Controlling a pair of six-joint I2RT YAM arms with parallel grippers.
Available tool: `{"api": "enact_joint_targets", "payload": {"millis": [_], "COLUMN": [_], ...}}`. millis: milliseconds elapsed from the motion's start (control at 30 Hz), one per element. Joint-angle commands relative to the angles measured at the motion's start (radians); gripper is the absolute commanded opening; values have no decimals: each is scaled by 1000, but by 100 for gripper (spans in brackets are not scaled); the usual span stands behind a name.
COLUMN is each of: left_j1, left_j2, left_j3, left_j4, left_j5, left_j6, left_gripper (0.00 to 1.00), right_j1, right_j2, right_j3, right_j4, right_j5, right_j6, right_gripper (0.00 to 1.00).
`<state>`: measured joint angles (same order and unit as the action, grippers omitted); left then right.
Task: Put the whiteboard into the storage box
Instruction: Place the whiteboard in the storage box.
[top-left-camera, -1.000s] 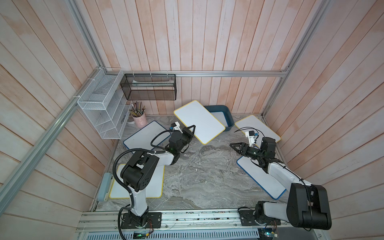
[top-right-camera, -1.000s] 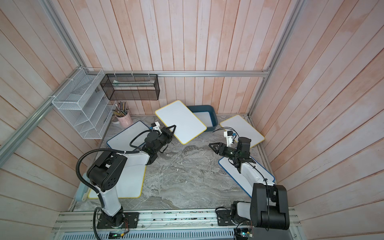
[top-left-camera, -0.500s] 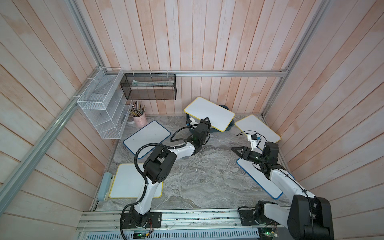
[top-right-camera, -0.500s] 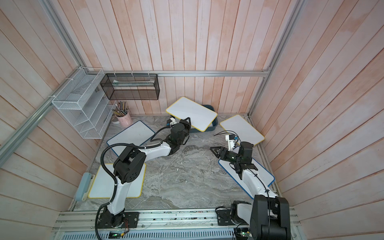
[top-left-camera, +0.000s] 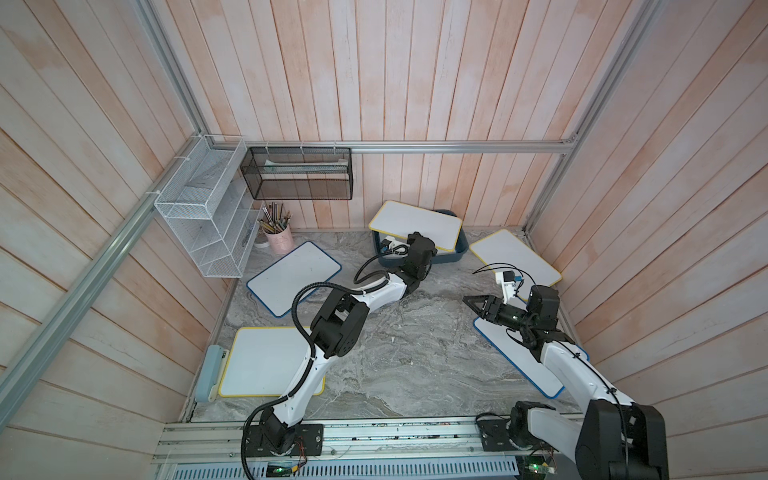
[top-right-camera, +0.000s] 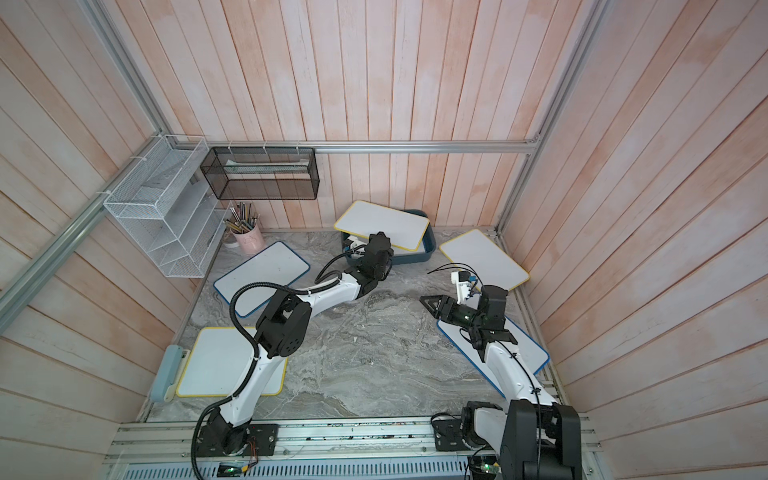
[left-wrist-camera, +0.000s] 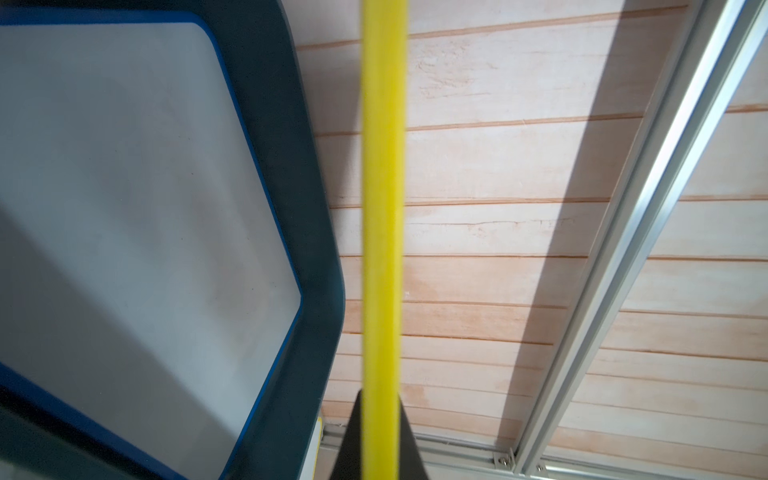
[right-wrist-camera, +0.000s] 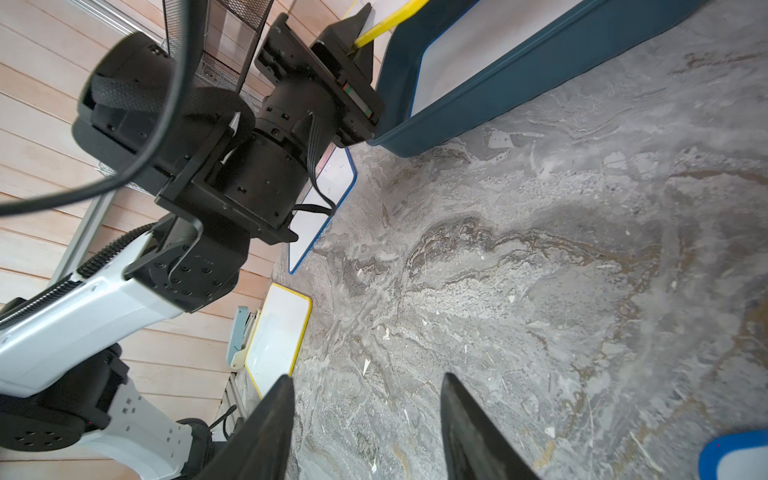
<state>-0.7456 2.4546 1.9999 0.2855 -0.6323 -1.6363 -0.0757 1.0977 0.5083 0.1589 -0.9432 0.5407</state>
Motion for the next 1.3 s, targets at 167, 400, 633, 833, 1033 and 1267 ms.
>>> {"api": "enact_joint_targets", "payload": {"millis": [167, 400, 633, 833, 1033, 1267], "left_j1": [-38, -45, -48, -27, -9, -6], "left_j2": [196, 244, 247, 274, 272, 262], "left_j3": [334, 336, 327, 339, 311, 270], "left_j4": [-77, -4, -37, -35, -55, -52], "left_j5": [-97, -143, -217, -223, -197, -193], "left_j6": [-106, -107, -100, -102, -151, -169], "left_gripper": [0, 0, 0, 0, 0, 0], "right_j1": [-9, -10, -10, -10, -10, -10], "right_j2": [-143, -177, -177, -205, -217, -203], "right_j3": [30, 15, 22, 13, -3, 9], "right_j4": [-212, -237, -264, -298, -302, -289], "right_j5": [14, 17, 26, 40, 40, 36], "right_j6": [-37, -19, -35, -44, -42, -37], "right_gripper": [57, 57, 57, 57, 57, 57]}}
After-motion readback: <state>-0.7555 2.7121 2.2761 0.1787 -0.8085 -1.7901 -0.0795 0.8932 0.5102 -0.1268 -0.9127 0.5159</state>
